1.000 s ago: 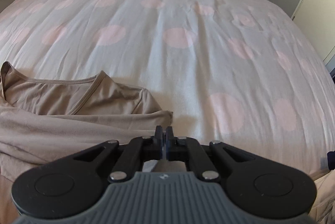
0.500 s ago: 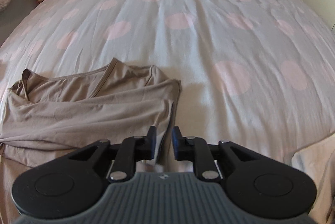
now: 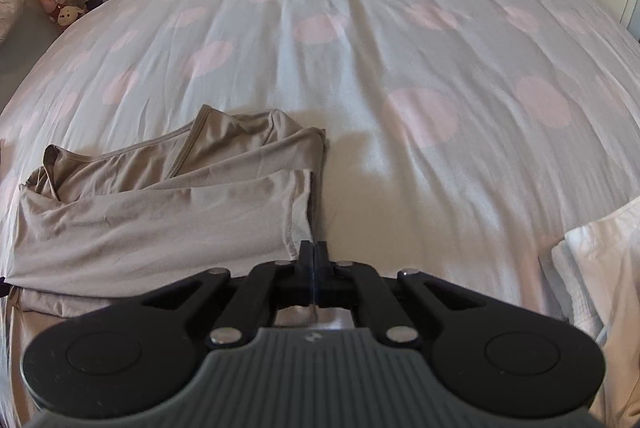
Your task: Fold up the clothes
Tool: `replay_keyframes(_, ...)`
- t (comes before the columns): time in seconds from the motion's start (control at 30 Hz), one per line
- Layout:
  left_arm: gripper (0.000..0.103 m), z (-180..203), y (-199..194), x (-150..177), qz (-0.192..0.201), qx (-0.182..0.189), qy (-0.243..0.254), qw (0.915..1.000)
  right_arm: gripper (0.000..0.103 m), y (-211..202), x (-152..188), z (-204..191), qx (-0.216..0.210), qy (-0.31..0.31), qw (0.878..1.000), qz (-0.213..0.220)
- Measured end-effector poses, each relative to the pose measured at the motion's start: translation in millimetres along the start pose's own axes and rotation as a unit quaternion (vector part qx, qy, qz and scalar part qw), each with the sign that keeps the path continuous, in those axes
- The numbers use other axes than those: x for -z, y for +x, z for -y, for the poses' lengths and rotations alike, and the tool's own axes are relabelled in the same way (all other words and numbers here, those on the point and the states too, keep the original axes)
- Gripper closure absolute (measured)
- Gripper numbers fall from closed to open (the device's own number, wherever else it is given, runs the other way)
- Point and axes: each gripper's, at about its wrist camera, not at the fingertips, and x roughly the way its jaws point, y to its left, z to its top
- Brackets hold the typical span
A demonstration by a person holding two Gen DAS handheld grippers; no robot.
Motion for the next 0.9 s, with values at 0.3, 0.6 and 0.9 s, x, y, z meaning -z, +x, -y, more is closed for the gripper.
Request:
replay_keyframes(0.3,0.100,-3,-6,10,-0.016,-0.001,-0.016,0.9997,0.101,13,17,4,0.017,-0.006,1.000,-0.022)
replay_keyframes(0.6,0.069,-7,-50,42,-0.012,0.035,-0.135,0.9901,0.073,-49,59,12,-0.011,-0.021,0.999,-0.034)
replay_keyframes(0.9,0.055,5,-110,77,-0.045,0.106,-0.203,0.9723,0.062,-102,154,1,-0.057,-0.079,0.990,-0.101)
